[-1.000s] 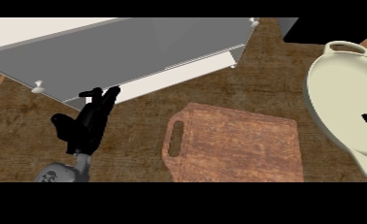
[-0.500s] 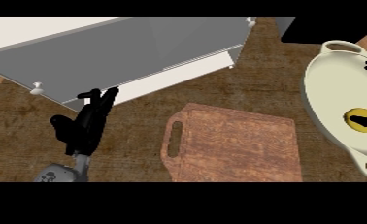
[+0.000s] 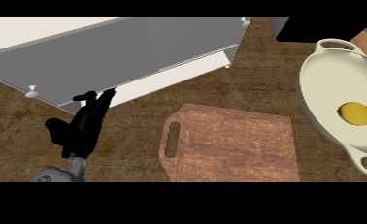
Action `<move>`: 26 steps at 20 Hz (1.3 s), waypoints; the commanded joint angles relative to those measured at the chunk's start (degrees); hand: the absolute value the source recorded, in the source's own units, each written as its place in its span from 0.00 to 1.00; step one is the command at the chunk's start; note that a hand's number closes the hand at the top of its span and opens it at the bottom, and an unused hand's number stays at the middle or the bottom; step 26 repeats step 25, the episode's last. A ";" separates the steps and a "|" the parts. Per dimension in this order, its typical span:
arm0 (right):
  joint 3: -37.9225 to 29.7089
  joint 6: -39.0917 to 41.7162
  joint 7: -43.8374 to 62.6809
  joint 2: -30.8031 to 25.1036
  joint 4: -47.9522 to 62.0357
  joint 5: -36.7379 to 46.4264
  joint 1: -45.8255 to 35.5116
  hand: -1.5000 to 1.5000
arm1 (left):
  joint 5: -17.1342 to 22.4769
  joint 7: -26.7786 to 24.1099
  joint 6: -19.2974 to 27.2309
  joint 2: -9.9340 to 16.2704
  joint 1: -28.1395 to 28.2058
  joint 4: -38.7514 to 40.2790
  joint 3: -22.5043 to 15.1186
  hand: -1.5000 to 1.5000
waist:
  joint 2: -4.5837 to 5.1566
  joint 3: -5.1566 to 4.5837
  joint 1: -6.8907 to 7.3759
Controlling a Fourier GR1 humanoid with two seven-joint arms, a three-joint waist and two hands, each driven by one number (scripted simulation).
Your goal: Pick the lemon from the cutting board and place it in the pot
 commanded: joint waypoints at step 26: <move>-14.36 17.53 -10.61 -19.23 26.65 -9.95 0.44 0.00 | 0.46 -2.91 2.99 1.76 -7.40 -3.83 6.63 0.50 | -0.04 1.28 -0.34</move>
